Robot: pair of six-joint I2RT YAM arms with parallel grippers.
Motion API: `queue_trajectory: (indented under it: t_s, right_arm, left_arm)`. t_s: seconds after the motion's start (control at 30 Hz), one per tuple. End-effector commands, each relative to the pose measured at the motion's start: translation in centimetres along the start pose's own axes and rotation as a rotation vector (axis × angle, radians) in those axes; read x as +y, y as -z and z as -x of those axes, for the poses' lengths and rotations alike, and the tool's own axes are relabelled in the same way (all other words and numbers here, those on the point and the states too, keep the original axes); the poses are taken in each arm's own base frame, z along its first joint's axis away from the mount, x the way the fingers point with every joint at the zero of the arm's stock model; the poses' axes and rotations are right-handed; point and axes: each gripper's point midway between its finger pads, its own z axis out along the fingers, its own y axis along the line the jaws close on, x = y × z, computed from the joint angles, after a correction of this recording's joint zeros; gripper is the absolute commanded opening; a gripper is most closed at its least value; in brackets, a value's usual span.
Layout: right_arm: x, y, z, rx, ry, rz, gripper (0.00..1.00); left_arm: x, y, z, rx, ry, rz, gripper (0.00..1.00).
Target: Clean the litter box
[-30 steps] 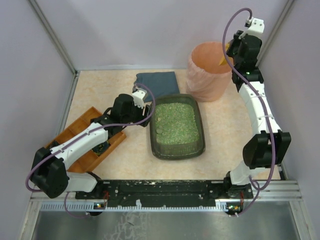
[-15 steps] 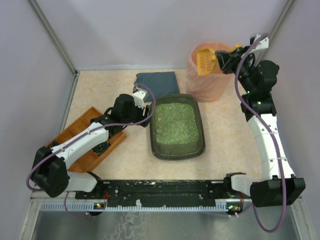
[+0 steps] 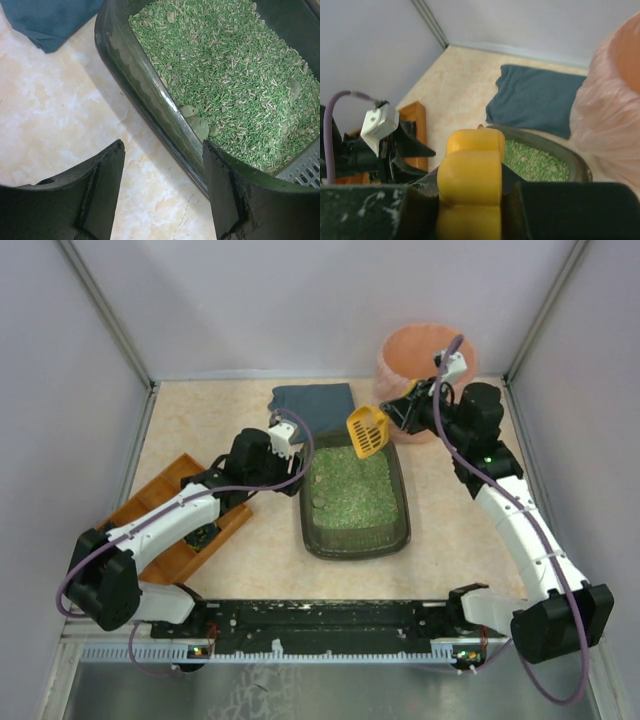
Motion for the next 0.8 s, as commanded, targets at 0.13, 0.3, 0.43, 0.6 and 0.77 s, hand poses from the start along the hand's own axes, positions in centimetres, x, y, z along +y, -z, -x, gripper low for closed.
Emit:
queue_trajectory:
  t_s: [0.13,0.3,0.43,0.6,0.77]
  right_arm:
    - [0.5,-0.6,-5.3,0.133,0.113,-0.154,0.0]
    - [-0.1,-1.0,-7.8,0.187,0.1,-0.233,0.0]
    - [-0.1,-1.0,-9.5,0.23,0.093,-0.306,0.0]
    - [-1.0,0.1,-11.4,0.292,0.145,-0.438,0.0]
    - [-2.4,1.4,-12.7,0.335,0.231,-0.574,0.0]
  left_arm:
    - [-0.8,-0.4,0.8,0.004,-0.01,-0.047,0.69]
    - [-1.2,-0.6,0.4,0.024,-0.004,-0.065,0.69]
    - [-1.4,-0.9,0.1,0.042,-0.004,-0.076,0.68]
    - [-1.6,-1.3,-0.6,0.074,-0.004,-0.089,0.68]
    - [-1.9,-1.5,-0.9,0.088,-0.01,-0.098,0.67]
